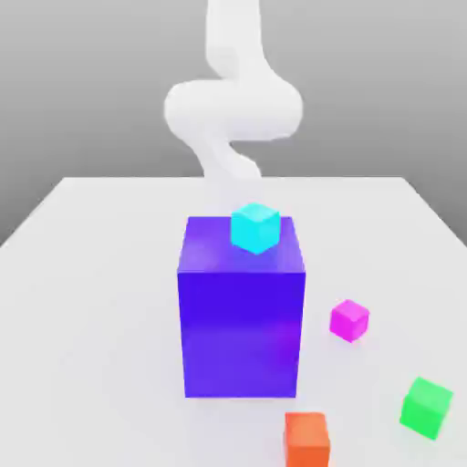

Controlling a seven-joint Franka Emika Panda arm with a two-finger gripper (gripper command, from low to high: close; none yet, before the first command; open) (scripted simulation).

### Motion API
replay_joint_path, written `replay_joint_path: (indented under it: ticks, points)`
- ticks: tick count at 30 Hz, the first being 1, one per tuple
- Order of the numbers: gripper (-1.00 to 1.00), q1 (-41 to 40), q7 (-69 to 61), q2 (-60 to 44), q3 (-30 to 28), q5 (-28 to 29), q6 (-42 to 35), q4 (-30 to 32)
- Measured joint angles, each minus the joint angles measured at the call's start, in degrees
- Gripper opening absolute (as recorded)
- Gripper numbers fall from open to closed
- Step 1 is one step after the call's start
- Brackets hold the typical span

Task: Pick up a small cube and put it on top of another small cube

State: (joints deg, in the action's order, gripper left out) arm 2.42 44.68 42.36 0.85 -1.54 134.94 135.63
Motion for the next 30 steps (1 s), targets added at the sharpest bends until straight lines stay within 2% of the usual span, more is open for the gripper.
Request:
replay_joint_path:
  ticks: [14,20,22,26,28,30]
  points:
    - [0.00,17.76,-5.48,-24.69,10.10,-7.33,21.72,25.29]
    - [0.00,23.71,-5.13,-34.96,16.02,-7.11,30.89,35.69]
    - [0.00,23.92,-4.72,-38.30,16.69,-6.20,33.60,36.38]
    - [0.00,24.60,-1.20,-44.88,14.15,-0.39,38.87,35.52]
    - [0.00,28.25,1.04,-48.06,9.63,2.91,41.50,34.96]
    - [0.00,32.70,1.54,-51.14,5.10,3.53,44.12,34.46]
